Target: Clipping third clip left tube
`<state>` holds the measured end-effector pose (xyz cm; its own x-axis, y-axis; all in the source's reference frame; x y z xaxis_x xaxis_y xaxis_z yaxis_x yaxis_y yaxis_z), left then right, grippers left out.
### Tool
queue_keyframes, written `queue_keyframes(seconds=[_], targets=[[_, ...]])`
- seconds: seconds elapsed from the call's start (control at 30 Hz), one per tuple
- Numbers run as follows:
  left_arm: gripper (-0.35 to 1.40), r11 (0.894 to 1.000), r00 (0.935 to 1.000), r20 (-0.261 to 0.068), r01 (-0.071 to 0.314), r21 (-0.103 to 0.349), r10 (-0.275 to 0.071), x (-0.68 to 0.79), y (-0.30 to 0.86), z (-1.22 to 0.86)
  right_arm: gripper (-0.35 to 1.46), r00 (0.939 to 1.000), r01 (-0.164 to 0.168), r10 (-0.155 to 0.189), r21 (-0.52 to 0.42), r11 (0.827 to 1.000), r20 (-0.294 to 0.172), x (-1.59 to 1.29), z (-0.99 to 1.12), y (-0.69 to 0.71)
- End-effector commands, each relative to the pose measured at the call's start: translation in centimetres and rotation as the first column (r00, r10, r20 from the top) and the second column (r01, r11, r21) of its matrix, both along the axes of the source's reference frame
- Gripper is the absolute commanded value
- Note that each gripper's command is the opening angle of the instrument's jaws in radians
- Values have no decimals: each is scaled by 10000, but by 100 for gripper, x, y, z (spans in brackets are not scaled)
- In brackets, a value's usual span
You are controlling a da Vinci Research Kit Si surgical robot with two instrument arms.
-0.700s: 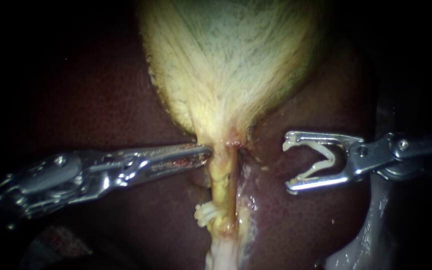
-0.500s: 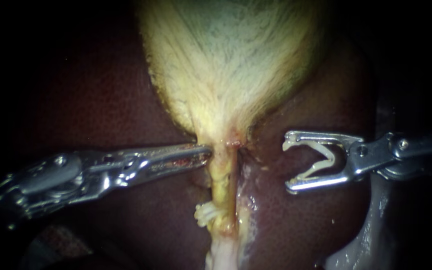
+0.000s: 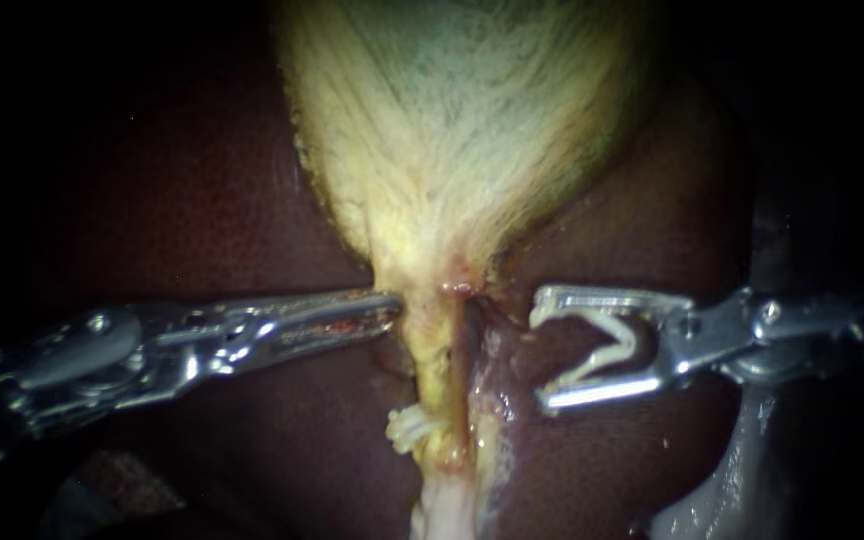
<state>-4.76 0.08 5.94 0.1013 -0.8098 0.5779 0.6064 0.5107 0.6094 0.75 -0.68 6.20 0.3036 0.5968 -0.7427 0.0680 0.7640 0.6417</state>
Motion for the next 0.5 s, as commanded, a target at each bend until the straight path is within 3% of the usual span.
queue_keyframes(seconds=[0.03, 0.23, 0.5], targets=[[-35, 10000, 10000, -1, 8, -17, -8, 3, 0, -1, 58, 10000, 15, -15, 149, 9999, 30, 5, 2, -3], [-35, 10000, 10000, -26, 32, -24, -32, 10, -2, -4, 56, 9999, 17, -26, 756, 9971, 125, 37, 19, -16], [-35, 10000, 10000, -56, 81, -21, -81, 5, -6, -16, 54, 9998, -28, 7, 996, 9950, 213, 49, 49, -18]])
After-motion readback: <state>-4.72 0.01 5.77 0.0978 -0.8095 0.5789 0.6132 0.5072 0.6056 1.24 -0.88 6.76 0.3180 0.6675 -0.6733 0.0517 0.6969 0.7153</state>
